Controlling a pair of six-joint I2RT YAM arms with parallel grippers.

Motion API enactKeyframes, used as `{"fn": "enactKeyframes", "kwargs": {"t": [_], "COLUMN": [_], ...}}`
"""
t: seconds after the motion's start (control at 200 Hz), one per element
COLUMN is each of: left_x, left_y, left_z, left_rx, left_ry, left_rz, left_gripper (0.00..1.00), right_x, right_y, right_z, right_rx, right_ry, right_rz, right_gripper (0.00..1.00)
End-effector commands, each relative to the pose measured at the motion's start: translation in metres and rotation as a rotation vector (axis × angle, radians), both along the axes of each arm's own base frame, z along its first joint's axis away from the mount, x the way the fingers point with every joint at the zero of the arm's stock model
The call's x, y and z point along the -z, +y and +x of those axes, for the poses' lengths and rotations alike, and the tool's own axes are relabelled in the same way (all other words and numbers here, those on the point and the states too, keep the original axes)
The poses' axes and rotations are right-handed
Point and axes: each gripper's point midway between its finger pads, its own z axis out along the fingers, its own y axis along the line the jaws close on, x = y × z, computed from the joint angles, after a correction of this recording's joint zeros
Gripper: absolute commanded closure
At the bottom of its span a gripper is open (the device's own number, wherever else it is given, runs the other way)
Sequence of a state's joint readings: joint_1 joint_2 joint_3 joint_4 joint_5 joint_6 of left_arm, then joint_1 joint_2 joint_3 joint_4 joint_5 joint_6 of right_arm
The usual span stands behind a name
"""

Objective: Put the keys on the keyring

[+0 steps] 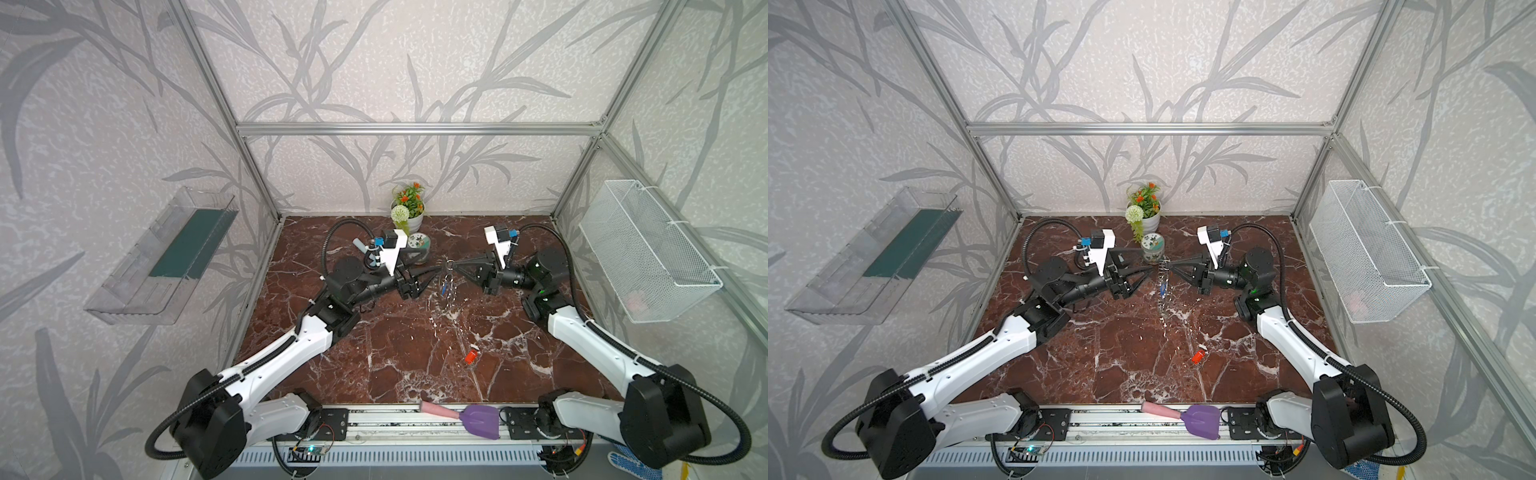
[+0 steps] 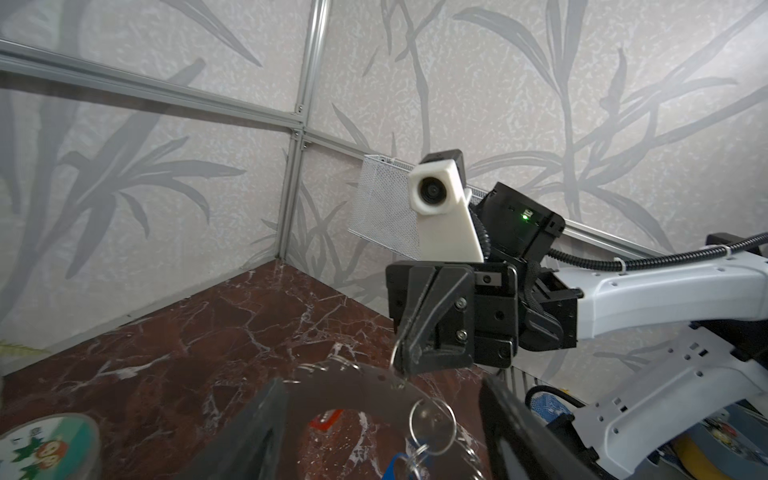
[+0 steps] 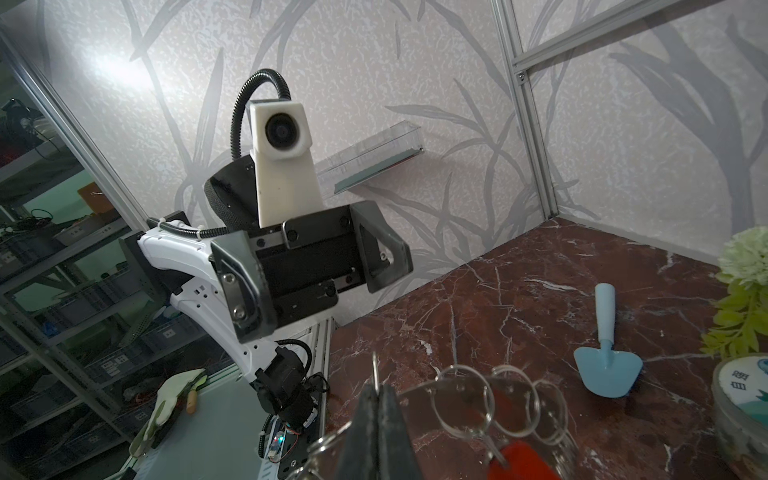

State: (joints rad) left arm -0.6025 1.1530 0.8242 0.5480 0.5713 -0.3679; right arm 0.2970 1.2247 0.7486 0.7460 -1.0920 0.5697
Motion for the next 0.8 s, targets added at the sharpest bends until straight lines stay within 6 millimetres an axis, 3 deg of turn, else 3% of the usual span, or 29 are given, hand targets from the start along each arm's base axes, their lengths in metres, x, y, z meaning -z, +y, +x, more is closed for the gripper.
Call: {"fn": "enactKeyframes", "kwargs": {"t": [0.0,0.395,0.55,0.62,0.795], "left_x": [-0.014,0.02,0.033,0.036,0.039], "left_y": [0.024,0.058,0.061,0.063,0.064], "left_z": [0.006,0.019,0.021,0.022,0.022], "left_rx": [-0.07,-0.213,-0.235,-0.248,-0.255], "left_ry": [0.067,0.152,0.16,0.162,0.163], "left_rz": [-0.024,0.13,0.174,0.177,0.169], "left_gripper": [0.14,0.11,0.1,0.01,0.01], "right_x": [-0.004,0.035,0.044,0.048,0.056], "right_y": [0.001,0.02,0.023,0.024,0.025], "right_z": [-0.002,0.003,0.005,0.004,0.008], "right_rx": [0.04,0.171,0.208,0.209,0.232], "right_ry": [-0.077,-0.255,-0.331,-0.353,-0.362], "right_rz": [-0.025,-0.238,-0.28,-0.289,-0.308], "right_gripper": [1.0,1.0,1.0,1.0,1.0]}}
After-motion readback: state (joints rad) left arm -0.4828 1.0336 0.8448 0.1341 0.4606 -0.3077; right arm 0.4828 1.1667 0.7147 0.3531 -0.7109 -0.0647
